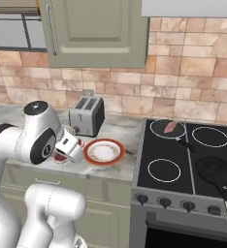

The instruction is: Place one of the steaks on the plate and the other in the bowl. Then place the bowl in the fridge.

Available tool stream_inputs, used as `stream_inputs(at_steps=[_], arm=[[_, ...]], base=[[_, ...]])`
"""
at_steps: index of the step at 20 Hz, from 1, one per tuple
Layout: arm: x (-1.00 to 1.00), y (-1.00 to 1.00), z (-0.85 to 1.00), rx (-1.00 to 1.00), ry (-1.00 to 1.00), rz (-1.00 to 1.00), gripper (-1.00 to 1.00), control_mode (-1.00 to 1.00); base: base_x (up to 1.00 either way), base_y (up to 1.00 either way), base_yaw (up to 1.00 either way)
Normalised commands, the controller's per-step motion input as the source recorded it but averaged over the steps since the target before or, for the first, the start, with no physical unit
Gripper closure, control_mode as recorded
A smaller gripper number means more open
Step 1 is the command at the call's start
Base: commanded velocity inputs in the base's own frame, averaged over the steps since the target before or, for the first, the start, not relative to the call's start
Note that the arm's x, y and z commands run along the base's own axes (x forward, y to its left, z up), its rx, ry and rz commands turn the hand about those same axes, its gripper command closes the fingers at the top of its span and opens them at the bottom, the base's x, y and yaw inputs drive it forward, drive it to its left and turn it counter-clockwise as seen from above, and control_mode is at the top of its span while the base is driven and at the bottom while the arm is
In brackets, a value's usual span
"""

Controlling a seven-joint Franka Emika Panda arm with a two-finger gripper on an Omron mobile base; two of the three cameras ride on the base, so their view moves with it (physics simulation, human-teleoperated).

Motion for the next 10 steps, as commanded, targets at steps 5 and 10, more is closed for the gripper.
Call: stream_inputs(at_steps=[5,10], arm=[[0.29,0.00,0.00,0.00,0.00,0.00,1.00,-1.00],[0.76,-0.13,0.00,0.00,0.01,0.02,1.00,-1.00]], base=[[0.00,0.00,0.00],[0.00,0.00,0.00]])
